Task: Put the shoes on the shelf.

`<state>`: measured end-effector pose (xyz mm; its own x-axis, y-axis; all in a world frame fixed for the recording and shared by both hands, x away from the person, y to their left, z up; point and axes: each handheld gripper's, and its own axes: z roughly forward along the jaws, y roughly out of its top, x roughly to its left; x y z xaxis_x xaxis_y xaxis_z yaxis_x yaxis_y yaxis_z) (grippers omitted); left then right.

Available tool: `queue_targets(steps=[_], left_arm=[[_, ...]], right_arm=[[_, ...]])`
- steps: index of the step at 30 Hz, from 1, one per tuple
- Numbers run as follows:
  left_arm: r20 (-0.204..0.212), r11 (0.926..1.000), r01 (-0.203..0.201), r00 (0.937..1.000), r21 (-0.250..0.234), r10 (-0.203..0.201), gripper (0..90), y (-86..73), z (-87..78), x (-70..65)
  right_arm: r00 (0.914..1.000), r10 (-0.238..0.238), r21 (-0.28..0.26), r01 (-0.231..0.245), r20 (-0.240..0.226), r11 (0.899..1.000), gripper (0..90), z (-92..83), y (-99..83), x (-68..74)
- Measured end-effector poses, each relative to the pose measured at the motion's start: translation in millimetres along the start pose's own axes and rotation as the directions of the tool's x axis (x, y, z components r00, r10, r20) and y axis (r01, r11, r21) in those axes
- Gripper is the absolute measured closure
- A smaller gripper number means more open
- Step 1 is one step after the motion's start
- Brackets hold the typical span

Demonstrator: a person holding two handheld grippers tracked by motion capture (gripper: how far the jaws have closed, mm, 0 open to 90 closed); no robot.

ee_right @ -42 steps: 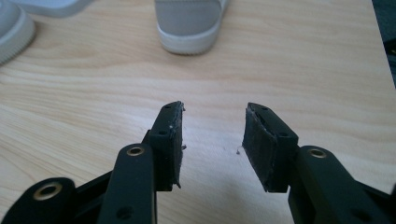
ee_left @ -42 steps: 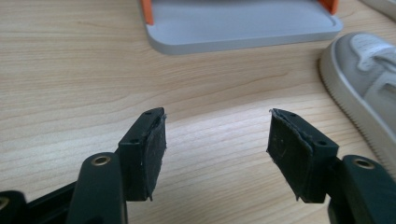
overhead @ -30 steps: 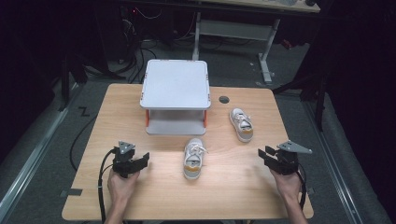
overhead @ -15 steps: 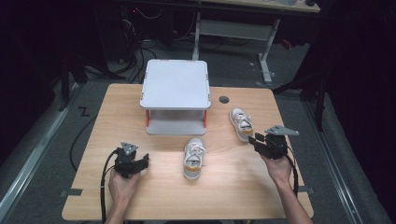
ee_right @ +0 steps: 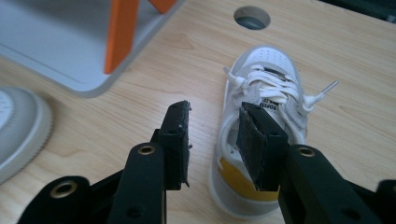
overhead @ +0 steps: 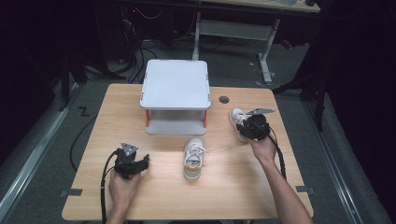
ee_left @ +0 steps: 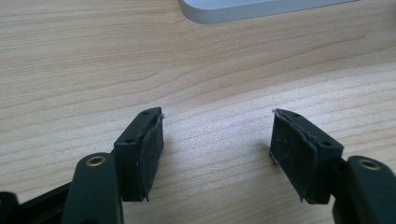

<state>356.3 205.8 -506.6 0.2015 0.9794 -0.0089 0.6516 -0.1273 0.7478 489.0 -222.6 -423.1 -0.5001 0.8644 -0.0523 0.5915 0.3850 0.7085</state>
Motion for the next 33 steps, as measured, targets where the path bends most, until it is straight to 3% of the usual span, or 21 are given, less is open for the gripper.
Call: queue_targets(steps=[6,12,20,30,33], left_arm=[[0.001,1.0000,0.000,1.0000,0.000,0.000,34.4,0.0,0.0,0.0],[0.001,1.0000,0.000,1.0000,0.000,0.000,34.3,0.0,0.0,0.0],[0.001,1.0000,0.000,1.0000,0.000,0.000,34.4,0.0,0.0,0.1],[0.003,0.9999,0.011,0.9999,-0.003,-0.011,34.3,0.0,0.1,0.3],[0.003,1.0000,0.008,1.0000,0.000,-0.008,34.3,0.0,-0.1,0.5]], right_arm=[[0.9992,0.038,0.056,-0.038,0.009,0.998,65.1,16.4,1.9,-6.6],[0.9998,0.020,0.100,-0.020,0.001,0.995,67.0,21.8,-0.5,-6.7],[0.9999,0.015,0.112,-0.016,0.007,0.994,75.5,28.3,-2.1,-10.6],[0.9999,0.012,0.127,-0.011,-0.007,0.992,72.8,32.6,-3.0,-12.4],[1.0000,-0.005,0.125,0.005,0.002,0.992,76.7,36.1,-2.7,-10.0]])
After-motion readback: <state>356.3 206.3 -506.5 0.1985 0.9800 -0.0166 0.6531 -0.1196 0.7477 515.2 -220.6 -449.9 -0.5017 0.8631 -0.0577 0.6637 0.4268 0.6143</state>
